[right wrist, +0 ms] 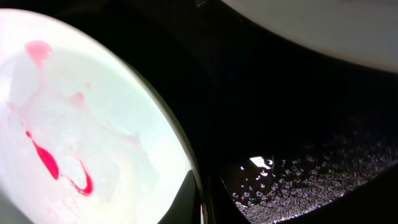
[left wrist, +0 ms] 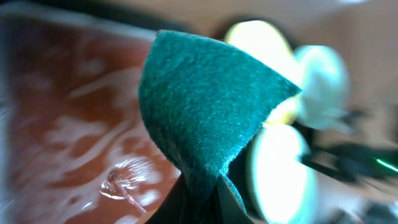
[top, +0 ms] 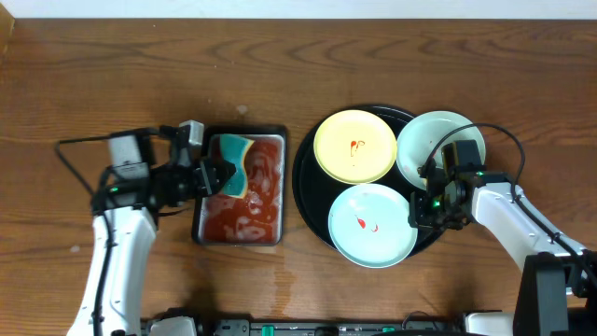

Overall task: Clean dirty plates on tray and stack at the side
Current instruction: 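Lift the sponge out of the tray with the left gripper, then carry the sponge over to the light blue plate with the left gripper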

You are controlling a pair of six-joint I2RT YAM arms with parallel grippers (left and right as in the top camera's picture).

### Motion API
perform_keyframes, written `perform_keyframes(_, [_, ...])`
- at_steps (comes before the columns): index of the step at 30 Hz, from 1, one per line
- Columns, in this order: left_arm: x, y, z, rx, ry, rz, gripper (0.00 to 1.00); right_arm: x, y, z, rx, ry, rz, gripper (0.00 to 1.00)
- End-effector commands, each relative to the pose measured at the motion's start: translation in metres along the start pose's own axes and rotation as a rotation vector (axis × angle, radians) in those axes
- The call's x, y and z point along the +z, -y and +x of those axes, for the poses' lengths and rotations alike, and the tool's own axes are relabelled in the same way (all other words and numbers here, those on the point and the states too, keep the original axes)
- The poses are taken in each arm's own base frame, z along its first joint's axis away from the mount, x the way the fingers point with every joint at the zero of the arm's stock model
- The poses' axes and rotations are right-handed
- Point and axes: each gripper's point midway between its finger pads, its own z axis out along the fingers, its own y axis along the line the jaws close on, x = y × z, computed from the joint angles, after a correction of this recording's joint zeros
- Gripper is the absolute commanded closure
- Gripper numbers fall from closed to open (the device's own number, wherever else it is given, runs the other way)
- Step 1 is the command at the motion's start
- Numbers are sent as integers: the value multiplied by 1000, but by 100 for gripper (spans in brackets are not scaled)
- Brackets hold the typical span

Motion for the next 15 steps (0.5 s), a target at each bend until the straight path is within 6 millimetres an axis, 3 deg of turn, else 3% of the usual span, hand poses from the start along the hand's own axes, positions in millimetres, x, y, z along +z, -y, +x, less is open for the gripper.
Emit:
perform_keyframes(1, [8,-49,0,-152,36,-374,93,3,1,1,-1,-3,15,99])
perform_keyframes(6, [26,-45,6,-98,0,-486,93,3,1,1,-1,-5,16,99])
perform_keyframes(12, [34,-5,-7,-38,-92,-470,93,3,1,1,-1,-6,16,99])
perform_keyframes(15, [44,27,-3,1,-165,-415,93,3,1,2,0,-7,16,99])
